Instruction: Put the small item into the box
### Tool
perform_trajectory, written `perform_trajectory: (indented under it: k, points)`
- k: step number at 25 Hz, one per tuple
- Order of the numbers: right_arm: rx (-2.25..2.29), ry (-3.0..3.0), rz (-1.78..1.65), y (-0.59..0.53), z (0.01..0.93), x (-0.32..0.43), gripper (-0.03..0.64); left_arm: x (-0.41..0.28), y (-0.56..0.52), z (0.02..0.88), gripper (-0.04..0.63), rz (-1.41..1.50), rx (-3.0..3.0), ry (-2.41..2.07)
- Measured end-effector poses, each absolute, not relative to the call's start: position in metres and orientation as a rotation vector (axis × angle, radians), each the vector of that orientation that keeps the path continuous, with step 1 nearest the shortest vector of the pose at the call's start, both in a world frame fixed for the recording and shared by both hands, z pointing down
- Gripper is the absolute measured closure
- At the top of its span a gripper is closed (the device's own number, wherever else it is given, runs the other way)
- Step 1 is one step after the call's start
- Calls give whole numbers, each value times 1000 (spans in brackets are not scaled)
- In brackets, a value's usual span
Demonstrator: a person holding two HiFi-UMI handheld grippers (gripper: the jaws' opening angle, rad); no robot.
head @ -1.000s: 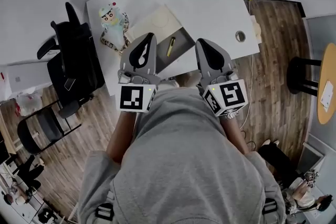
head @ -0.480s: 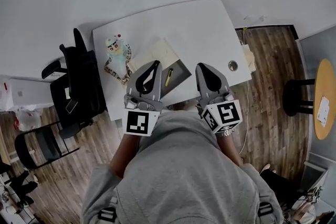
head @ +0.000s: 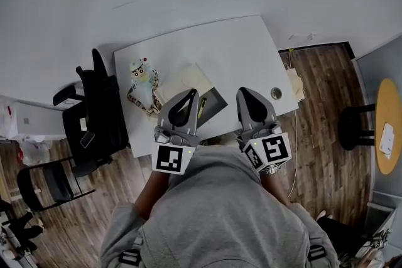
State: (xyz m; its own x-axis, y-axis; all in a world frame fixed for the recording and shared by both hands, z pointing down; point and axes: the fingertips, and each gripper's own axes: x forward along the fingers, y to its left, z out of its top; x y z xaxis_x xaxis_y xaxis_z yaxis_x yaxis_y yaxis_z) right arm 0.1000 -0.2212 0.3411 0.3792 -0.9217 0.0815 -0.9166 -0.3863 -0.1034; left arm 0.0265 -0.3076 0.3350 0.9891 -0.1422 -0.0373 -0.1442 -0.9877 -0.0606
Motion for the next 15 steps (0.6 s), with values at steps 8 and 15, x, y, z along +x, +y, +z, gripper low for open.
perform_trajectory:
  k: [8,15]
  points:
    - [-2576,1748,-139,-221,332,94,601,23,-306,331,595,64,-3072,240]
    - [-2582,1742,-117,-214,331,91,601,21,-300,334,594,62,-3070,233]
